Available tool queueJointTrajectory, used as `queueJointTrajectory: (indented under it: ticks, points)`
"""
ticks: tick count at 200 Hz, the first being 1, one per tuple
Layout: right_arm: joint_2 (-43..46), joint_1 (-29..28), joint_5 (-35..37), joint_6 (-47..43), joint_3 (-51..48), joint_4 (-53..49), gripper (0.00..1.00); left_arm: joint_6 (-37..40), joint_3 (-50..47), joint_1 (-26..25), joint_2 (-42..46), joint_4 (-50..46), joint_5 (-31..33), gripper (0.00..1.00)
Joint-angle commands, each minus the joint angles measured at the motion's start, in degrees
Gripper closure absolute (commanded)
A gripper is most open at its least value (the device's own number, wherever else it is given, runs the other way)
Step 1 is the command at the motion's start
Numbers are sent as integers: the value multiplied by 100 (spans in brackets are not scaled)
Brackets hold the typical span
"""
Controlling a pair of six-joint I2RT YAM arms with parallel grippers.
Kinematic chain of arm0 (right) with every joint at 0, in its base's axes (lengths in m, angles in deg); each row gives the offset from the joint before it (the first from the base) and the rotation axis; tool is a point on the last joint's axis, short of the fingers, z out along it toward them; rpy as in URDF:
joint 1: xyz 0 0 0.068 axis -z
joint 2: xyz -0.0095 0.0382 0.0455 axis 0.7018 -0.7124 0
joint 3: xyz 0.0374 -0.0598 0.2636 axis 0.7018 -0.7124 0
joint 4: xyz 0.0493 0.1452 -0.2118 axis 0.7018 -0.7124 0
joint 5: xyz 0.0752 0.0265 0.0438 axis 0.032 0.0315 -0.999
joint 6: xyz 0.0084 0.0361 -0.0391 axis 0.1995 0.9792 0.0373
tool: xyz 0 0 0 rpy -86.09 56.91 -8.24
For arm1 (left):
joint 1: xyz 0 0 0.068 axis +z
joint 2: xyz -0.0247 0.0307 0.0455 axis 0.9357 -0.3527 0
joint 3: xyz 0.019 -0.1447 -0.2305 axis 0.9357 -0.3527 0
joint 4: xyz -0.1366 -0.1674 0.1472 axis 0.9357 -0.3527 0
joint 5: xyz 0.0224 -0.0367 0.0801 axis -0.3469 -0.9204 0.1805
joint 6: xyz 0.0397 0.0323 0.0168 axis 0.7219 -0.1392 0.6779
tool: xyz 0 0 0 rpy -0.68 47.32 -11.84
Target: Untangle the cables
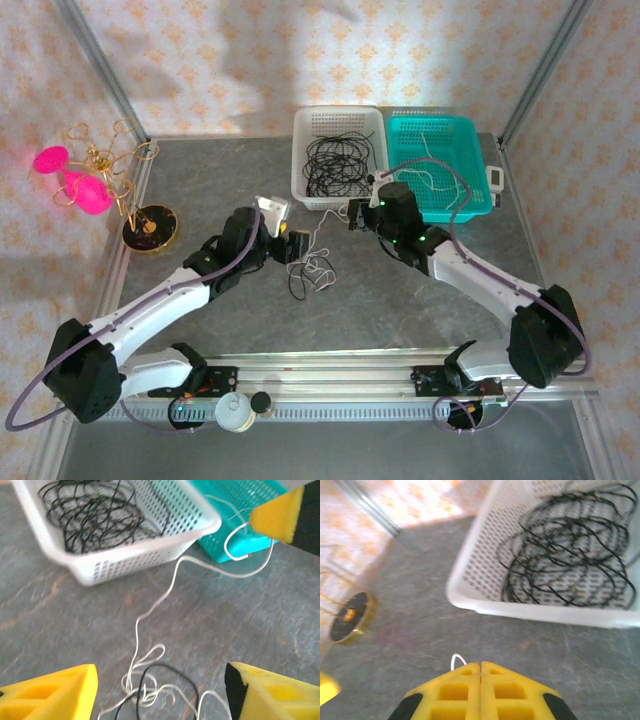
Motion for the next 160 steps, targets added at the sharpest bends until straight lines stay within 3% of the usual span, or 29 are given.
queueJointTrajectory:
  ticks: [1, 22, 52, 104, 160]
  points:
    - [210, 84, -821, -374, 216, -202, 100, 385, 502, 174, -228, 404, -955, 38]
    - [314, 173, -1702, -449, 205, -18, 100, 240, 765, 285, -411, 834, -1940, 43]
    - [424, 235, -2066, -179, 105, 312, 100, -193, 955, 330, -694, 1283, -2697, 44]
    - [498, 282, -2166, 120, 63, 653, 100, -2030, 273, 331, -776, 2873, -2681, 40]
    - [435, 286, -2265, 234, 34, 817, 100, -3304, 206, 278, -1003, 3636, -2442, 58]
